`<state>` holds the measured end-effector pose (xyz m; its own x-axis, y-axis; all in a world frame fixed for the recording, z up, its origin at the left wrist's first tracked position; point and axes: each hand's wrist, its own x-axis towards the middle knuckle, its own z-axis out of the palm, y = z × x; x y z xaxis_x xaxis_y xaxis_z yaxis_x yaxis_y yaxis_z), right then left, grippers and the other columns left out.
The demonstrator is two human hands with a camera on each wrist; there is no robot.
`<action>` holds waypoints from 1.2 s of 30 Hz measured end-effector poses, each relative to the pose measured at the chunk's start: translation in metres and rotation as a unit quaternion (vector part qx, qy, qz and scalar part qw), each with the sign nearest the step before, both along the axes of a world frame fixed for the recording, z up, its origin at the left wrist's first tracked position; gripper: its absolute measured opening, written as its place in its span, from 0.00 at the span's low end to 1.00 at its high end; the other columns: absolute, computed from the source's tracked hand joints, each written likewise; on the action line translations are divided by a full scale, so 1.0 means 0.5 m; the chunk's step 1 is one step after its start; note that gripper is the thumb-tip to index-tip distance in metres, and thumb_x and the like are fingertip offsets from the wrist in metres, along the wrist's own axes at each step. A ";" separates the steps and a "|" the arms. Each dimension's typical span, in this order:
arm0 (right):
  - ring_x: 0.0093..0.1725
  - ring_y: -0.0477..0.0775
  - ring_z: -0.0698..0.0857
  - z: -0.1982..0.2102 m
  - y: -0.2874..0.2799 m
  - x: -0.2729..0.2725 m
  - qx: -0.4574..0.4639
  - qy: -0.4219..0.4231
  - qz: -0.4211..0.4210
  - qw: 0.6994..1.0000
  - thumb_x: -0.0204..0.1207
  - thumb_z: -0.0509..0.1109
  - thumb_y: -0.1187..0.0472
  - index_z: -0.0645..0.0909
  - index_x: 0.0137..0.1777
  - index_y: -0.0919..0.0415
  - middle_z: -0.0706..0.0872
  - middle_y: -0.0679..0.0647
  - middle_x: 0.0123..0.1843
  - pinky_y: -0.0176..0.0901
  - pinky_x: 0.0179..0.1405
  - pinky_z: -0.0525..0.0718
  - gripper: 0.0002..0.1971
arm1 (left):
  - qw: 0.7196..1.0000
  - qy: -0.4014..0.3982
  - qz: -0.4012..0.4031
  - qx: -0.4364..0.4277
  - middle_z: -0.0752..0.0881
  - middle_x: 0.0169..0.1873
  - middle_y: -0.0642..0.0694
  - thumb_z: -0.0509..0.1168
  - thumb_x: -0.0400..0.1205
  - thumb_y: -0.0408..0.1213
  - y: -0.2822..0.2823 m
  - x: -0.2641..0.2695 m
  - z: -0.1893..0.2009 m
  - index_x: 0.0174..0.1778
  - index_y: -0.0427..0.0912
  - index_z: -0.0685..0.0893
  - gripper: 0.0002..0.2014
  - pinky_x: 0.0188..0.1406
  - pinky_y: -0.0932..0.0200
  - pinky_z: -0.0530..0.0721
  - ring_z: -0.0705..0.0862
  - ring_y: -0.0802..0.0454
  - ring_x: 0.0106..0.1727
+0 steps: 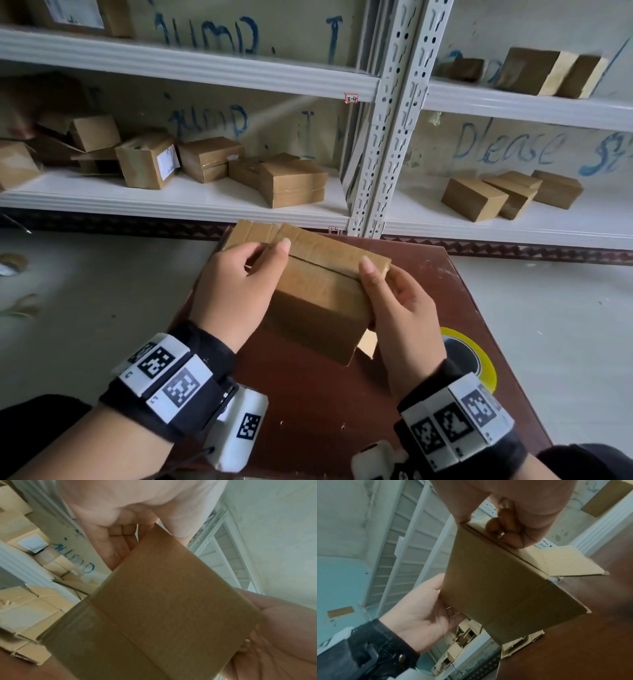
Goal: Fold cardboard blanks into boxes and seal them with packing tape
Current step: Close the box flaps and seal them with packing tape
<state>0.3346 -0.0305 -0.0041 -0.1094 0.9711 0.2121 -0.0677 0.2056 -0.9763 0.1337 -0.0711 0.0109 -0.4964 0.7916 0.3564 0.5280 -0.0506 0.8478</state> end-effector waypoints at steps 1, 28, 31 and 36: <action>0.45 0.68 0.91 -0.001 0.001 0.003 -0.009 0.006 0.004 1.000 0.78 0.79 0.38 0.91 0.57 0.52 0.94 0.60 0.47 0.64 0.45 0.89 0.19 | 1.000 -0.005 -0.003 0.000 0.80 0.25 0.47 0.68 0.85 0.59 -0.003 0.002 0.001 0.31 0.44 0.83 0.24 0.35 0.54 0.75 0.80 0.50 0.31; 0.35 0.42 0.80 -0.040 0.031 -0.009 -0.005 -0.129 -0.086 0.988 0.89 0.62 0.39 0.89 0.43 0.50 0.84 0.36 0.29 0.42 0.36 0.77 0.22 | 0.999 0.029 0.014 0.016 0.80 0.28 0.50 0.63 0.91 0.48 -0.003 0.014 -0.022 0.39 0.40 0.81 0.18 0.34 0.53 0.72 0.78 0.51 0.33; 0.29 0.35 0.80 -0.026 0.017 -0.003 0.014 -0.183 -0.041 0.982 0.83 0.72 0.37 0.85 0.36 0.50 0.85 0.35 0.27 0.31 0.32 0.75 0.20 | 1.000 0.003 0.019 0.013 0.73 0.25 0.47 0.62 0.91 0.47 0.000 0.009 -0.022 0.35 0.34 0.76 0.23 0.33 0.51 0.68 0.71 0.49 0.30; 0.27 0.36 0.79 -0.034 0.024 -0.001 0.018 -0.192 -0.043 0.980 0.87 0.70 0.44 0.84 0.35 0.51 0.83 0.36 0.25 0.31 0.31 0.73 0.19 | 0.997 -0.074 0.014 -0.012 0.70 0.28 0.44 0.63 0.91 0.44 0.000 0.004 -0.012 0.36 0.28 0.75 0.24 0.36 0.55 0.66 0.66 0.50 0.32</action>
<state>0.3340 -0.0186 -0.0209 -0.1061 0.9729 0.2053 0.3217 0.2290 -0.9187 0.1355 -0.0710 0.0048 -0.5647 0.7838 0.2584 0.3981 -0.0155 0.9172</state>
